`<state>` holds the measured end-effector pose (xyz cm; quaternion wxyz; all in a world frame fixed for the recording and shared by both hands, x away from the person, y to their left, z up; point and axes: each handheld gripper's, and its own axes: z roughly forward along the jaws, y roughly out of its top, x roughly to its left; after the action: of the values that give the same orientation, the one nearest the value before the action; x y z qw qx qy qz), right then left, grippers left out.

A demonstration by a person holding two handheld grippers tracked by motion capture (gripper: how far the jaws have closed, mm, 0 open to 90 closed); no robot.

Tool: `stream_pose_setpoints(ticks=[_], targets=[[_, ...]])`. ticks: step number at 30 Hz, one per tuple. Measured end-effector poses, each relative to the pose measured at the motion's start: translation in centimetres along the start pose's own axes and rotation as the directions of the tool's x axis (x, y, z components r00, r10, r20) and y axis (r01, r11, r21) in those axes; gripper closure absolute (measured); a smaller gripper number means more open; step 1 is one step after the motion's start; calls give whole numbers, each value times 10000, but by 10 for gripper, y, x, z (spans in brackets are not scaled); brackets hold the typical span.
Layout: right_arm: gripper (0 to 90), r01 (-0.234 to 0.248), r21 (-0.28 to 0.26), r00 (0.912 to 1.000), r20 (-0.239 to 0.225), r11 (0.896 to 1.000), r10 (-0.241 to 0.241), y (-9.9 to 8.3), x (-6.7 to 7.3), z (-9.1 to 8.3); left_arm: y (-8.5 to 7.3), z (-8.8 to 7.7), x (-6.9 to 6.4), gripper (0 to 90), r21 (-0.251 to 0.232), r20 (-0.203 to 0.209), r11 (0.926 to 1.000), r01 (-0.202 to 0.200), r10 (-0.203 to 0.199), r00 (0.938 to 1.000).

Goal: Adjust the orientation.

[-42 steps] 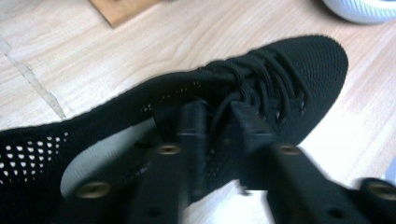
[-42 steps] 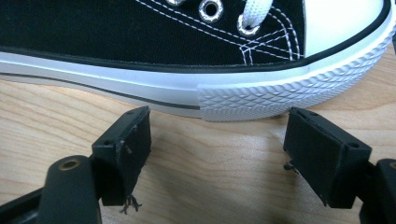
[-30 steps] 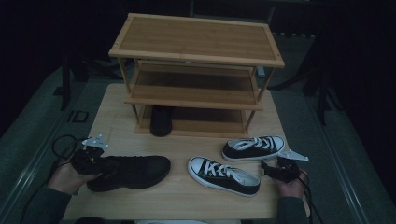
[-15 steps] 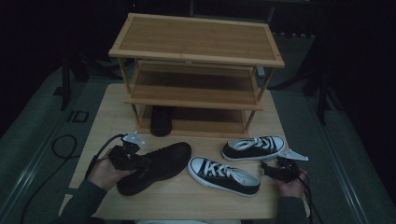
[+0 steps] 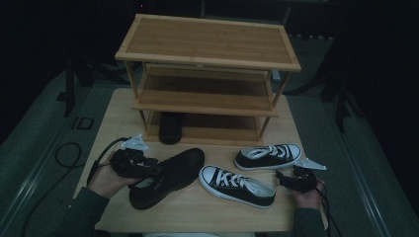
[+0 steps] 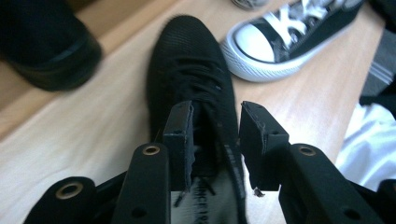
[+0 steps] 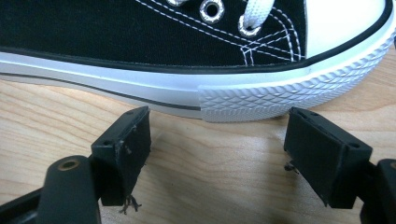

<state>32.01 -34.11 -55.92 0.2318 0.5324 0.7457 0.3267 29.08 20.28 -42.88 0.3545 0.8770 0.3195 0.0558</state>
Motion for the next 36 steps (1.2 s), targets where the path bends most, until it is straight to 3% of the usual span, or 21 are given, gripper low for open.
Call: stream_pose_setpoints(ticks=[4,10,14,19,26,28,31,36], targets=[[226,-3,1,10000,0,10000,3,0,0,0,-2,-6,9,648,-82,-400,10000,31,-35,9992],[226,3,2,10000,-2,10000,-3,0,0,0,-9,7,15,651,795,-598,9967,-136,184,9980],[226,2,1,10000,-2,10000,-2,0,0,0,-10,18,15,688,1453,-851,9891,-251,377,9957],[226,0,1,10000,-1,10000,0,0,0,0,-4,30,17,712,1775,-712,9834,-363,496,9962],[227,-2,2,10000,-7,10000,2,0,0,0,2,50,19,733,2430,-745,9686,-517,717,9946],[226,-1,3,10000,-5,10000,1,0,0,0,3,55,19,778,2516,-924,9667,-466,719,9931],[226,3,4,10000,-4,10000,-3,0,0,0,4,56,20,872,2400,-935,9705,-232,469,9945],[226,0,5,10000,-5,10000,0,0,0,0,2,54,25,877,2129,-715,9769,199,-47,9974]])
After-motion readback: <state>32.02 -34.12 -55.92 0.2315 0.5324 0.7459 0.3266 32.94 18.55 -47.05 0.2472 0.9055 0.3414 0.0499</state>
